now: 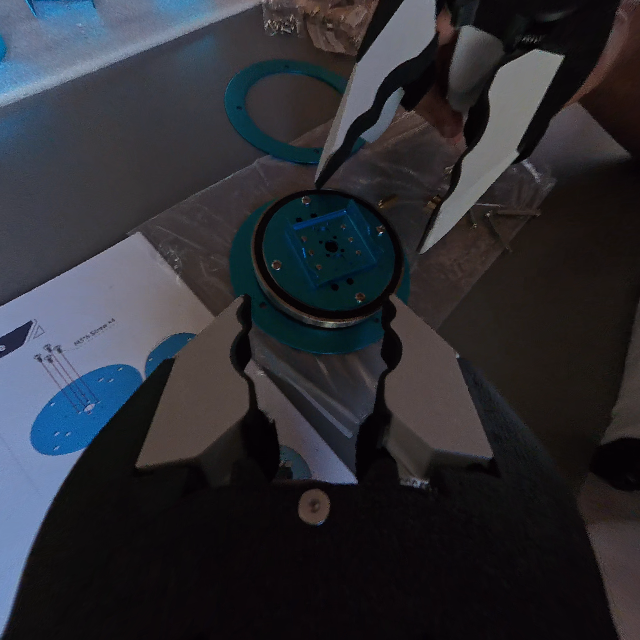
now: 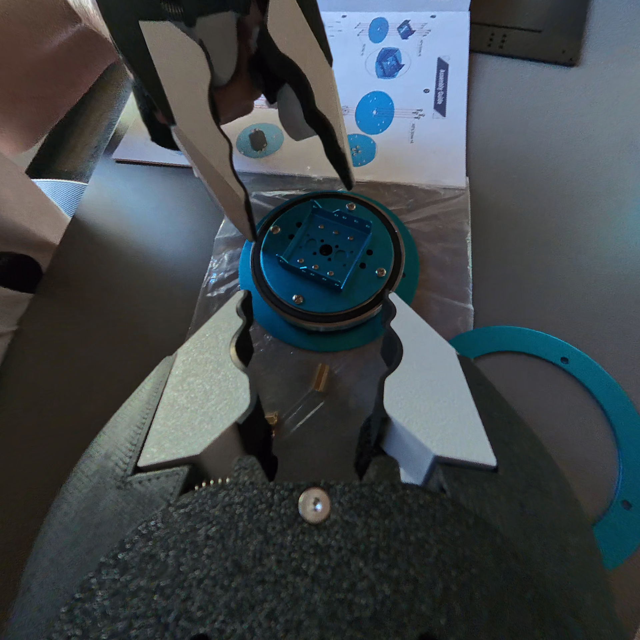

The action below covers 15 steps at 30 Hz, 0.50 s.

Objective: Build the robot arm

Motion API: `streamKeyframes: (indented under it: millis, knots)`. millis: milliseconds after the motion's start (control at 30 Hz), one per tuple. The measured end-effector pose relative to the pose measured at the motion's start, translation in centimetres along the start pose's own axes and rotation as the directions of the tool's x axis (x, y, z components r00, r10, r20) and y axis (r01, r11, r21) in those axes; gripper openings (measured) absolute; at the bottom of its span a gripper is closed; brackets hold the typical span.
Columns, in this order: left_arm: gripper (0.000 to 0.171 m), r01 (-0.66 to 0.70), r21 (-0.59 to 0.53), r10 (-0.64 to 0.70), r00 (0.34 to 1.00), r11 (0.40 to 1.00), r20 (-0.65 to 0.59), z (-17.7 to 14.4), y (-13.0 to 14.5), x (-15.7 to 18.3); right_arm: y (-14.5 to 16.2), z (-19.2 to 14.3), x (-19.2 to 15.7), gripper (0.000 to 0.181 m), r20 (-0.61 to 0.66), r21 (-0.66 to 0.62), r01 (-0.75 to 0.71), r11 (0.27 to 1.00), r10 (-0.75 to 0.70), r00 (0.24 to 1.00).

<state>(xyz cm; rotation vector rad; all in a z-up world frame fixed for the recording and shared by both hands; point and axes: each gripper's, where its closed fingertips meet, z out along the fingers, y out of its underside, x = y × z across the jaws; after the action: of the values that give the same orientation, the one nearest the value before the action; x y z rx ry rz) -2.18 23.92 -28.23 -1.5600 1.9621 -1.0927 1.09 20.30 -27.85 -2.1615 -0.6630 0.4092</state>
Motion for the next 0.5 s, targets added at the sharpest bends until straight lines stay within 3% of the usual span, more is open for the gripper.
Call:
streamKeyframes:
  millis: [67, 300, 500]
  knots:
    - [0.075, -0.001, -0.006, 0.001, 1.0, 1.0, -0.009, 0.2, 0.0, 0.1, 0.0, 0.1, 0.3, 0.068, -0.037, -0.005, 0.019, 1.0, -0.019, 0.999]
    - [0.076, -0.006, -0.013, 0.006, 1.0, 1.0, -0.006, 0.3, 0.0, 0.5, 2.0, -0.1, 0.0, 0.078, -0.044, -0.103, -0.001, 0.995, -0.004, 0.999]
    - [0.075, -0.004, -0.047, 0.004, 1.0, 0.999, 0.006, 0.6, 0.5, 1.1, 1.7, 0.9, 0.5, 0.07, -0.073, -0.097, 0.017, 0.995, -0.025, 0.997]
